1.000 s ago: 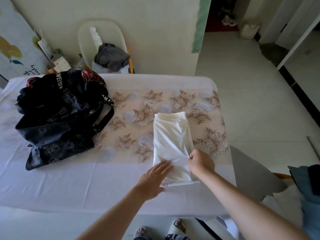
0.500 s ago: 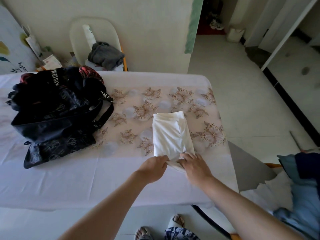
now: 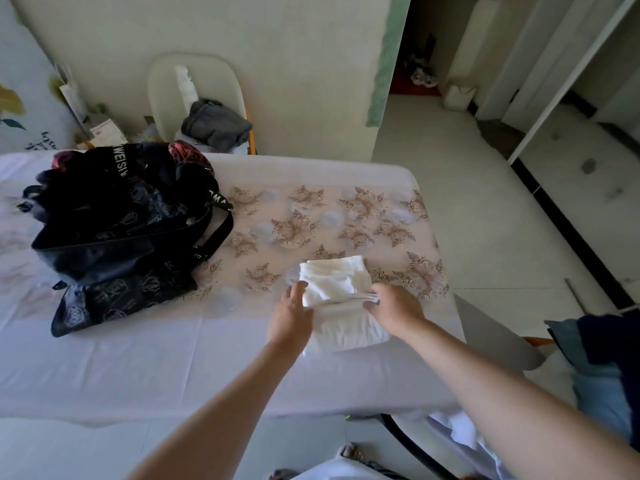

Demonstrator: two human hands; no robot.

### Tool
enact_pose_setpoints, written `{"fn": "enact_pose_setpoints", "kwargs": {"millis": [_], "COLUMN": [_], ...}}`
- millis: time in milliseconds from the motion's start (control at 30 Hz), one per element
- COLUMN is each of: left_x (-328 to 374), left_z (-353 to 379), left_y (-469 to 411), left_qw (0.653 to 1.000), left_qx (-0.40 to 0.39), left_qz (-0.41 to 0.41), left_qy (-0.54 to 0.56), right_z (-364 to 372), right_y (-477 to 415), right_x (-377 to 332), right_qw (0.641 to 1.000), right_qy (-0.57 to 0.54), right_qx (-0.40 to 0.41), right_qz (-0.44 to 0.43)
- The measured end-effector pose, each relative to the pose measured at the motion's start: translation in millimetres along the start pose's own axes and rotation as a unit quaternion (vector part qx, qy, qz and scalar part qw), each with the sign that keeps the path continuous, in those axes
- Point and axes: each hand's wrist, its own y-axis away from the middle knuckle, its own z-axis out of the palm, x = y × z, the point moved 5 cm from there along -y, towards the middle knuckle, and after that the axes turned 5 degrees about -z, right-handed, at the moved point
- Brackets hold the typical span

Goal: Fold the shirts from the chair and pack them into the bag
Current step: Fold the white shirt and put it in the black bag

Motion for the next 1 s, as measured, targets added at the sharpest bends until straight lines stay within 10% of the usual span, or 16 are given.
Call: {"fn": "enact_pose_setpoints", "kwargs": {"millis": [100,200,333,467,700,1000], "left_x": [32.3,32.4,-13.0,-14.8,-9.9,-21.4], "left_z": [6.3,46.2,78.9,80.8,47.8,47.4], "left_y": [17.6,31.8,22.8,7.8,4.8,-21.1], "left_qw": [0.961,0.906,0.906,0.902,0.902,0.956], "left_qx": [0.108,0.006,-0.157,-0.132,0.061,-0.099], "left_qz": [0.248,0.397,0.287,0.331,0.393,0.242], "left_qy": [-0.055,-0.146,-0.268,-0.243,-0.171,-0.135], "right_z": [5.9,17.3,27.3,51.3,75.9,49.7], "right_y": [-3.5,-8.0,-8.8,8.6,5.3,-13.6], "right_x": [-1.0,2.2,1.3,-11.5,23.8,13.6], "right_qw": [0.999,0.998,0.987,0.945,0.966,0.984], "right_qy": [0.022,0.051,0.081,0.156,0.127,0.055], "right_qx": [0.029,0.048,0.117,0.094,-0.036,-0.055], "right_qz": [0.007,-0.002,-0.075,-0.272,-0.220,-0.158]}}
